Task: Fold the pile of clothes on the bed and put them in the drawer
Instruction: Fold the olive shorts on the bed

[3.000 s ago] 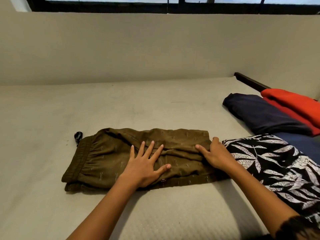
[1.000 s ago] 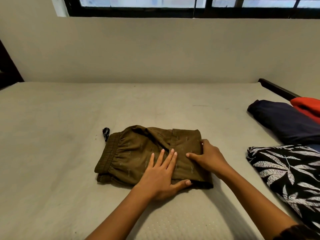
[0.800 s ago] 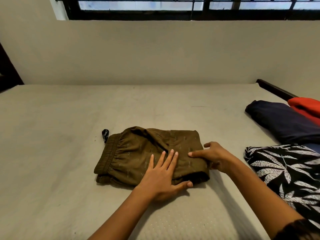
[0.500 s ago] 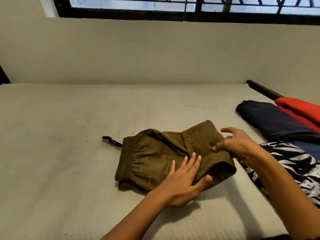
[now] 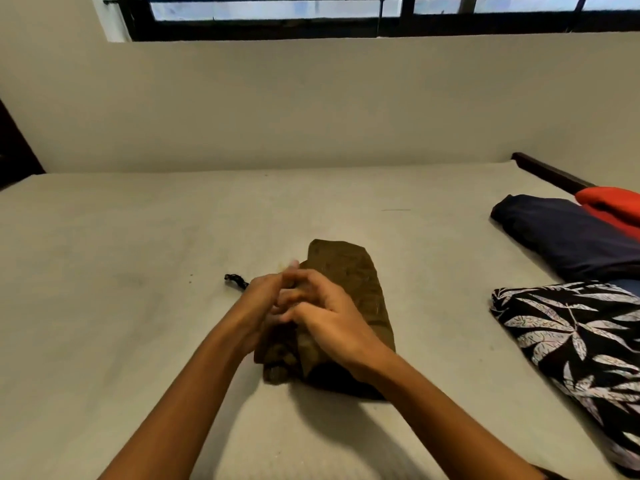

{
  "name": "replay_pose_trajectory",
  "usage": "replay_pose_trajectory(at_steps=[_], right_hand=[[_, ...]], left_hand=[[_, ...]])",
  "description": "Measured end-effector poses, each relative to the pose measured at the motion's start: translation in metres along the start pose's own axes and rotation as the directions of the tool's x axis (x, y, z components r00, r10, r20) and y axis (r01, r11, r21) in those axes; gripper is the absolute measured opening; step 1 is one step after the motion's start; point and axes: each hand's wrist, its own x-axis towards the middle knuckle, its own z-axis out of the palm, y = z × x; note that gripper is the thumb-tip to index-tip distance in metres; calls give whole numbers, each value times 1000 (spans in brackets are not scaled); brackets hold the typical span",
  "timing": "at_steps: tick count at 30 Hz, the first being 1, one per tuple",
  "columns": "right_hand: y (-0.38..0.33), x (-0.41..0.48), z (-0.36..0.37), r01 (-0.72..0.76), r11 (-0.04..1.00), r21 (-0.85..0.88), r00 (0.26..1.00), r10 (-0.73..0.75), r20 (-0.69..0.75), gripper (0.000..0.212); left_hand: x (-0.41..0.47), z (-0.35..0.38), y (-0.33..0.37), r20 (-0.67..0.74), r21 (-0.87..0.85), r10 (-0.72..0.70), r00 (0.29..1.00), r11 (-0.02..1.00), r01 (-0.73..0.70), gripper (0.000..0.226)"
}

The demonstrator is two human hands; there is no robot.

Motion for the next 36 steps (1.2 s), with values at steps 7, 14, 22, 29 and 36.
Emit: replay_pose_trajectory(at_steps=[7,14,22,29,36], right_hand=[[24,12,-48,-31,839,-543,891,-223,-395,32],[65,30,-30,105,483,-869,990,-135,45,78],[91,45,-21,96,418,-903,986,87,145,94],[83,41,-24,101,456,-884,987,63,146,94],[53,14,-56,48,379,-924,997,-71,22,82]], left_hand=[[-2,30,-16,-66,190,44,997,981,-31,78],[0,4,-7,-193,414,261,946,896,-163,70],[10,-12,-36,-391,575,17,920,786,229,65],[11,-6,-16,-233,69,-277,932,951,300,53],[6,24,10,-125,-67,-111,986,992,103,35]])
